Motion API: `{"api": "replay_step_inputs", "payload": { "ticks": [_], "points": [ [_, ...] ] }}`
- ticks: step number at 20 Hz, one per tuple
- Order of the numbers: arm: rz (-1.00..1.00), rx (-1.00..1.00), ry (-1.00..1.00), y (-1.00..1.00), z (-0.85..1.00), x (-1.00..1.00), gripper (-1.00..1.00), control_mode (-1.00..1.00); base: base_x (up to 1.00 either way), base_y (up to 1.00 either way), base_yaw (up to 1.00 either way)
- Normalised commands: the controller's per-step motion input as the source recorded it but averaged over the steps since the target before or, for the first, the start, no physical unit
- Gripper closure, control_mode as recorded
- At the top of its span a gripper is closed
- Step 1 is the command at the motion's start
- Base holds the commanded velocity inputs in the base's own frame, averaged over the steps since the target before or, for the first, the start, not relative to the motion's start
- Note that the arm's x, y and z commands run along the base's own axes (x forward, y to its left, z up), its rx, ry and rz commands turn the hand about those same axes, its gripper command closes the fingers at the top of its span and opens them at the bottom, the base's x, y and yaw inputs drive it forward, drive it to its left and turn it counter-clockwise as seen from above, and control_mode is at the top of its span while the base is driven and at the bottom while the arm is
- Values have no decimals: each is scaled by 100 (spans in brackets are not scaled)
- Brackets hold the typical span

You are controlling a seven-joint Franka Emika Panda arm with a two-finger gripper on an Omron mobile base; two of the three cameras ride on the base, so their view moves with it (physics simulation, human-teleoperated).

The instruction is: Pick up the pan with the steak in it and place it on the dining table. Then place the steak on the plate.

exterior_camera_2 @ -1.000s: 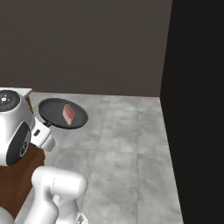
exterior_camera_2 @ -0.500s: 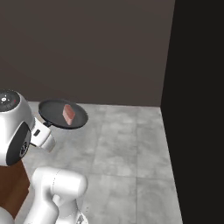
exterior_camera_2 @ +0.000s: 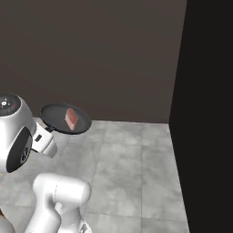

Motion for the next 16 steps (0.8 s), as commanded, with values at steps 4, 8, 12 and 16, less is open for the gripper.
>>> {"api": "replay_step_inputs", "payload": {
  "ticks": [4,8,12,16],
  "points": [
    [0,0,0,0,0,0,100,100,100,0,0],
    [0,0,0,0,0,0,100,100,100,0,0],
    [0,0,0,0,0,0,100,100,100,0,0],
    [0,0,0,0,0,0,100,100,100,1,0]
  ]
}}
